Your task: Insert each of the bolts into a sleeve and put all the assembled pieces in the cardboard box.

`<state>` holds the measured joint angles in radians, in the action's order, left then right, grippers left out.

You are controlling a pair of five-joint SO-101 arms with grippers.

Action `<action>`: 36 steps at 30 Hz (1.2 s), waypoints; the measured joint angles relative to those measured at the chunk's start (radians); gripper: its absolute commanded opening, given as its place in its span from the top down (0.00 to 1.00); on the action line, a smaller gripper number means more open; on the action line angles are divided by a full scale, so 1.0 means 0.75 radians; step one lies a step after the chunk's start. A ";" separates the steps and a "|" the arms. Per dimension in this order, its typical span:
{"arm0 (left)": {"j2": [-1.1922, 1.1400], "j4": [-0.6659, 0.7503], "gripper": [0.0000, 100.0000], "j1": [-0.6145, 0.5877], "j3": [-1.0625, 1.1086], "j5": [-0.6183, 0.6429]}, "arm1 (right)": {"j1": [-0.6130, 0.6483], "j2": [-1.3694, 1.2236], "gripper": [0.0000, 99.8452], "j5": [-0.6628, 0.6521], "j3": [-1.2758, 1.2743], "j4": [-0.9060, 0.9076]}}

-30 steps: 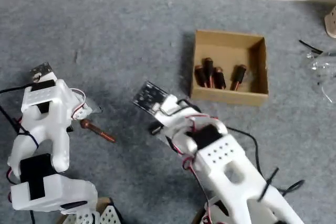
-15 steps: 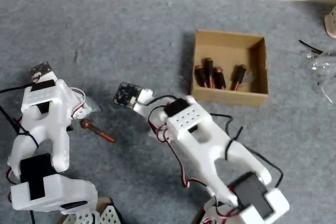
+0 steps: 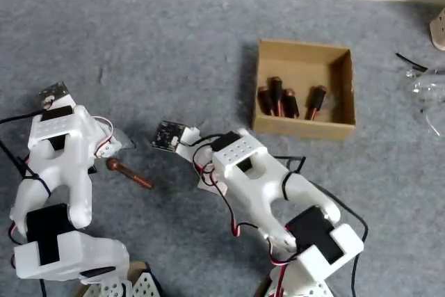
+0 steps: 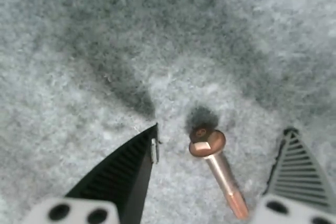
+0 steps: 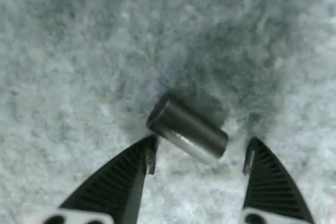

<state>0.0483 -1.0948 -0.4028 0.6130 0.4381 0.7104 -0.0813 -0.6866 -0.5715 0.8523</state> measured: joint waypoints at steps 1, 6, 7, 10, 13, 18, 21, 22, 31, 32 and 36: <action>0.000 0.000 0.67 0.000 0.000 0.000 | 0.000 -0.010 0.75 -0.002 0.008 0.000; 0.000 0.000 0.67 0.000 0.000 0.000 | 0.000 -0.047 0.75 -0.002 0.025 0.002; 0.000 0.000 0.67 0.000 0.000 0.000 | 0.000 -0.055 0.76 -0.002 0.025 0.002; 0.000 0.000 0.67 0.000 0.000 0.000 | 0.000 -0.072 0.87 -0.002 0.025 0.002; 0.000 0.000 0.67 0.000 0.000 0.000 | -0.002 -0.076 0.99 -0.002 0.033 0.000; 0.000 0.000 0.67 0.000 0.000 0.000 | -0.041 -0.090 0.99 0.002 0.059 -0.018; 0.000 0.000 0.67 0.000 0.000 0.000 | -0.055 -0.094 0.99 0.004 0.059 -0.018; 0.000 0.000 0.67 0.000 0.000 0.000 | -0.063 -0.094 0.99 0.004 0.059 -0.018; 0.000 0.000 0.67 0.000 0.000 0.000 | -0.086 -0.033 0.99 0.006 0.049 -0.018; 0.000 0.000 0.67 0.000 0.000 0.000 | -0.086 -0.010 0.97 0.006 0.039 -0.018; 0.000 0.004 0.67 0.000 0.000 0.000 | -0.088 0.121 0.80 0.020 0.035 -0.002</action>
<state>0.0483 -1.0917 -0.4028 0.6130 0.4381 0.6444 0.0092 -0.6713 -0.5455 0.8508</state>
